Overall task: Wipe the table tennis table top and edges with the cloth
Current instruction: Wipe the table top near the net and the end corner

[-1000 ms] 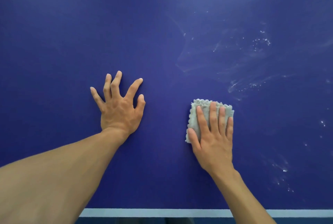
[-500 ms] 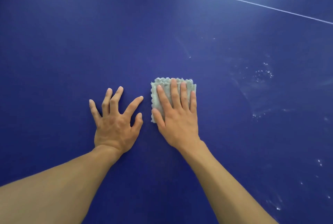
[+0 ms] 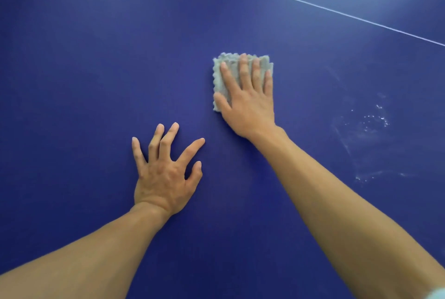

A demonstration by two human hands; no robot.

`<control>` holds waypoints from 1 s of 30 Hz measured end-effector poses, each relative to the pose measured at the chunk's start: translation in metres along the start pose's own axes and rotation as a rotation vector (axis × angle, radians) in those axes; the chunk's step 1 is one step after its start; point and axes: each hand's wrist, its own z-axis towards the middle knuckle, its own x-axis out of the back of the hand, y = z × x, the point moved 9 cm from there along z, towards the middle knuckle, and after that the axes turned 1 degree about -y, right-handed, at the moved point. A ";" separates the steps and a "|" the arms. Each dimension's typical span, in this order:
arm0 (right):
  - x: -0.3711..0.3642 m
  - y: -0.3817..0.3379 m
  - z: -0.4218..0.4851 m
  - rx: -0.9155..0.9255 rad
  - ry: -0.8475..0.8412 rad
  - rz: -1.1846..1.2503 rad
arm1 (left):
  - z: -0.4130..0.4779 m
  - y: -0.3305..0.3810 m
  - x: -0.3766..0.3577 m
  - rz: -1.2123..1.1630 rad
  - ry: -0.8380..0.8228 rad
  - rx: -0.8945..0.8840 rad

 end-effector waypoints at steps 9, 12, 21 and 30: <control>0.025 0.139 0.010 -0.364 -0.001 -0.015 | 0.001 0.000 0.001 -0.011 0.000 -0.005; 0.042 0.157 0.073 -0.597 0.031 0.086 | -0.001 0.002 0.002 -0.017 0.014 -0.013; 0.003 -0.046 0.018 0.417 -0.011 -0.112 | 0.000 0.002 0.003 0.012 0.005 -0.019; 0.059 0.179 0.112 -0.476 0.087 0.055 | 0.002 0.005 0.000 0.009 0.014 -0.031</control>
